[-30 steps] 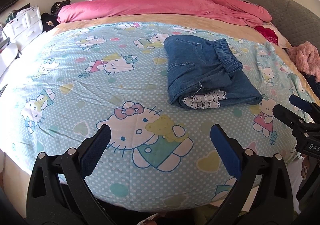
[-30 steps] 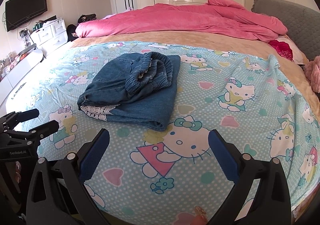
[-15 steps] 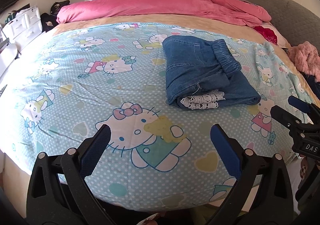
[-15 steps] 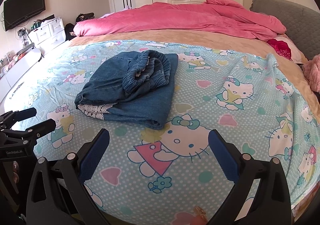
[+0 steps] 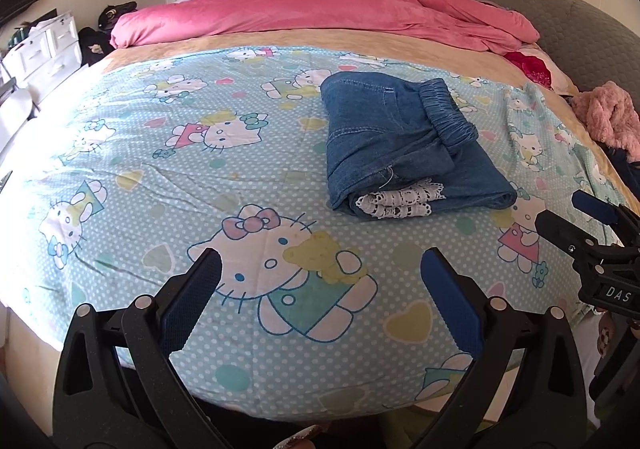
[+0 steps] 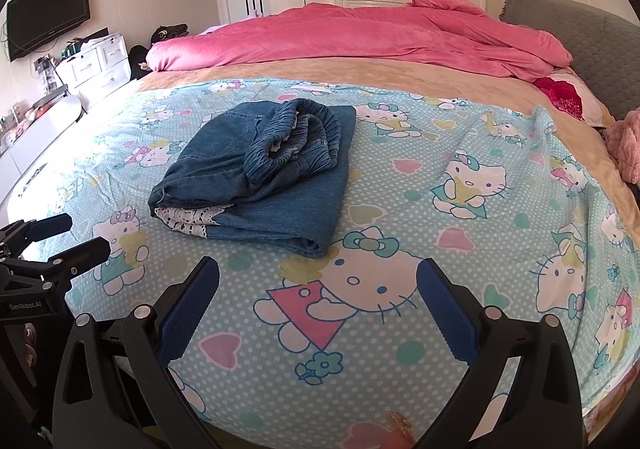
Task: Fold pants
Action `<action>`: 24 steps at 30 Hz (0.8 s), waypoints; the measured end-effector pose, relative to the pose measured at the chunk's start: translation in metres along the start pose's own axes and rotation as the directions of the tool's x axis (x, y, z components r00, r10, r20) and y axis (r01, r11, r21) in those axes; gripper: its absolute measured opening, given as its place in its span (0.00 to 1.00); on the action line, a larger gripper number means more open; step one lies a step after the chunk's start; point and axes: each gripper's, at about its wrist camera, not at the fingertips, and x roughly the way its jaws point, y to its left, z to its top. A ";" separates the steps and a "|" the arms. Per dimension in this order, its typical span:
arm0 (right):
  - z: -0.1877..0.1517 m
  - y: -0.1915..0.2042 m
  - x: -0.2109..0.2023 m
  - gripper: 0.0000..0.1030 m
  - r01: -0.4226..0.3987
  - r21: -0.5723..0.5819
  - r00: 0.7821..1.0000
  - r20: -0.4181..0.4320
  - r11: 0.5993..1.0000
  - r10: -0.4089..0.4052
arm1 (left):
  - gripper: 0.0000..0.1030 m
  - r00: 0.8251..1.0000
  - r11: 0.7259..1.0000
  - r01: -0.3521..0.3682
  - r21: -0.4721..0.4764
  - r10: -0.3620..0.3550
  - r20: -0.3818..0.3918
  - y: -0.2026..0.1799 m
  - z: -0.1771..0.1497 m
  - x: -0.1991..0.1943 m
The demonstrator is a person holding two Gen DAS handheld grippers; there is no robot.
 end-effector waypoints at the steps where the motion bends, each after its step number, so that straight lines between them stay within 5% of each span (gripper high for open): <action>1: 0.000 0.000 0.000 0.96 0.000 -0.002 1.000 -0.002 1.000 0.000 | 0.91 1.000 1.000 -0.001 0.002 0.001 0.001 0.000 0.000 0.000; 24: 0.003 0.003 0.000 0.96 0.004 -0.017 1.000 -0.004 1.000 -0.004 | 0.91 0.999 0.999 -0.033 0.003 0.033 -0.010 0.001 0.001 -0.001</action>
